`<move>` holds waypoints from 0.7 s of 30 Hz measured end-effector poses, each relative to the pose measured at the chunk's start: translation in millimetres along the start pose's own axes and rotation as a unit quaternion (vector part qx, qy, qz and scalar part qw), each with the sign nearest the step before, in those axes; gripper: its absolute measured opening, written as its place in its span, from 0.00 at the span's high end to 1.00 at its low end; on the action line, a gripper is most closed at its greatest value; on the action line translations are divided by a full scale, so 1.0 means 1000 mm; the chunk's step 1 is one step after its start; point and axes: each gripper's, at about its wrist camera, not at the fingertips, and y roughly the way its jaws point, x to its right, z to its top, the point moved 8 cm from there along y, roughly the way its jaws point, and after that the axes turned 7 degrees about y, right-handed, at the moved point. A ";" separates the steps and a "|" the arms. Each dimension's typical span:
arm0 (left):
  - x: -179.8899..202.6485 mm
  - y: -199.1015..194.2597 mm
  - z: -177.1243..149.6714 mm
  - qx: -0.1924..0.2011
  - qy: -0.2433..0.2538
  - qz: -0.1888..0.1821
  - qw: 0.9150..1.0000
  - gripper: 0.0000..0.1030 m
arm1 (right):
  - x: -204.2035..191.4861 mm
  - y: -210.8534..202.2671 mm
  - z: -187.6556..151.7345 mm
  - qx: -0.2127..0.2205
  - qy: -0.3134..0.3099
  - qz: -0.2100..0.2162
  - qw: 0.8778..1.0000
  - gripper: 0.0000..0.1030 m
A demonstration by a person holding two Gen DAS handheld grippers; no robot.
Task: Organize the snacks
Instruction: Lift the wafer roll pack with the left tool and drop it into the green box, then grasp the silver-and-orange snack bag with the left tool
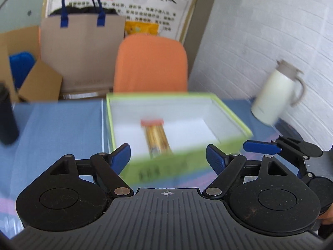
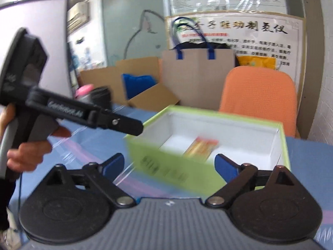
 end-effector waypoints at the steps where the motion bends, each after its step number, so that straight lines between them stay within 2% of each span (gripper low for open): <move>1: 0.003 -0.002 -0.014 -0.011 -0.004 -0.010 1.000 0.35 | -0.008 -0.008 -0.012 -0.006 -0.002 0.003 1.000 0.09; 4: 0.013 -0.009 -0.053 -0.042 -0.018 -0.038 0.998 0.35 | -0.026 -0.029 -0.043 -0.012 -0.007 -0.013 1.000 0.09; 7: 0.021 -0.010 -0.074 -0.056 -0.013 -0.046 0.997 0.35 | -0.037 -0.052 -0.062 0.002 0.008 -0.034 0.999 0.09; 10: 0.024 -0.005 -0.077 -0.060 -0.015 -0.068 0.996 0.32 | -0.049 -0.067 -0.077 0.003 0.059 -0.013 0.998 0.09; 12: 0.021 0.005 -0.073 -0.066 -0.019 -0.088 0.994 0.31 | -0.058 -0.062 -0.083 -0.008 0.081 0.012 0.997 0.09; 14: 0.020 0.020 -0.070 -0.085 -0.027 -0.116 0.989 0.31 | -0.063 -0.052 -0.085 -0.015 0.080 0.011 0.997 0.09; 17: 0.020 0.038 -0.079 -0.120 -0.039 -0.139 0.982 0.35 | -0.063 -0.034 -0.078 -0.023 0.068 0.011 0.997 0.09; 21: 0.029 0.019 -0.078 -0.091 -0.057 -0.194 0.975 0.36 | -0.055 -0.022 -0.065 -0.022 0.035 -0.013 0.999 0.09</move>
